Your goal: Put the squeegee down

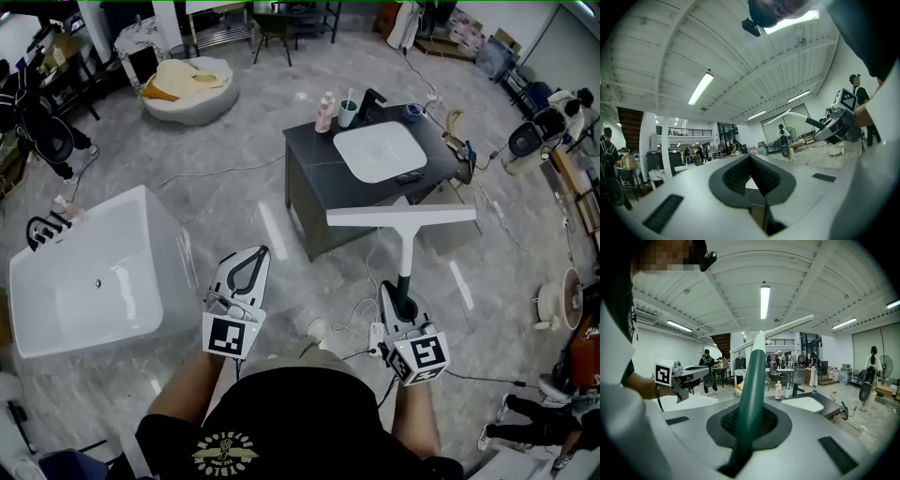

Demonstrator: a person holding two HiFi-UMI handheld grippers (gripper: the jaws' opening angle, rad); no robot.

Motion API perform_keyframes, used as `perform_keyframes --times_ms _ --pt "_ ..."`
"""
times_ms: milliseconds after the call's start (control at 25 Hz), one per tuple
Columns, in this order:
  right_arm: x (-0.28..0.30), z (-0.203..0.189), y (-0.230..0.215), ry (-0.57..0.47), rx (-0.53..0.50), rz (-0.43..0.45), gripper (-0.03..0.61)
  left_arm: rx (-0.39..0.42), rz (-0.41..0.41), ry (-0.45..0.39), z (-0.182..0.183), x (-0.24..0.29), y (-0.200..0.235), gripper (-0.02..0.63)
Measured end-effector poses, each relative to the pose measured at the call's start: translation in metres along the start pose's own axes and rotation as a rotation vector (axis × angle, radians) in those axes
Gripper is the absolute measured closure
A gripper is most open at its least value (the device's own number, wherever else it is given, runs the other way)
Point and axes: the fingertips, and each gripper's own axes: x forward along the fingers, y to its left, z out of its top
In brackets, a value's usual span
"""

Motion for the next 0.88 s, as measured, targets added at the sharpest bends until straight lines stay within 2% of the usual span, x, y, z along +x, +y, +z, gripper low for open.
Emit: perform_keyframes --times_ms 120,240,400,520,680,880 --pt "0.018 0.001 -0.022 0.003 0.007 0.013 0.552 -0.003 0.004 0.012 -0.005 0.023 0.002 0.592" --pt "0.034 0.003 -0.04 0.007 0.019 0.028 0.552 -0.074 0.041 0.013 -0.009 0.044 0.006 0.592" --pt "0.052 0.006 -0.061 0.013 0.027 0.058 0.552 0.001 0.067 0.036 -0.008 0.076 0.009 0.592" --pt "0.061 0.011 -0.077 0.012 0.031 0.089 0.552 0.019 0.084 0.036 -0.001 0.098 0.009 0.592" --pt "0.071 0.018 -0.1 0.0 0.032 0.124 0.552 -0.096 0.113 0.005 0.009 0.121 0.006 0.592" --pt "0.093 0.017 -0.12 0.005 0.03 0.161 0.552 -0.1 0.144 0.022 0.004 0.136 0.003 0.592"
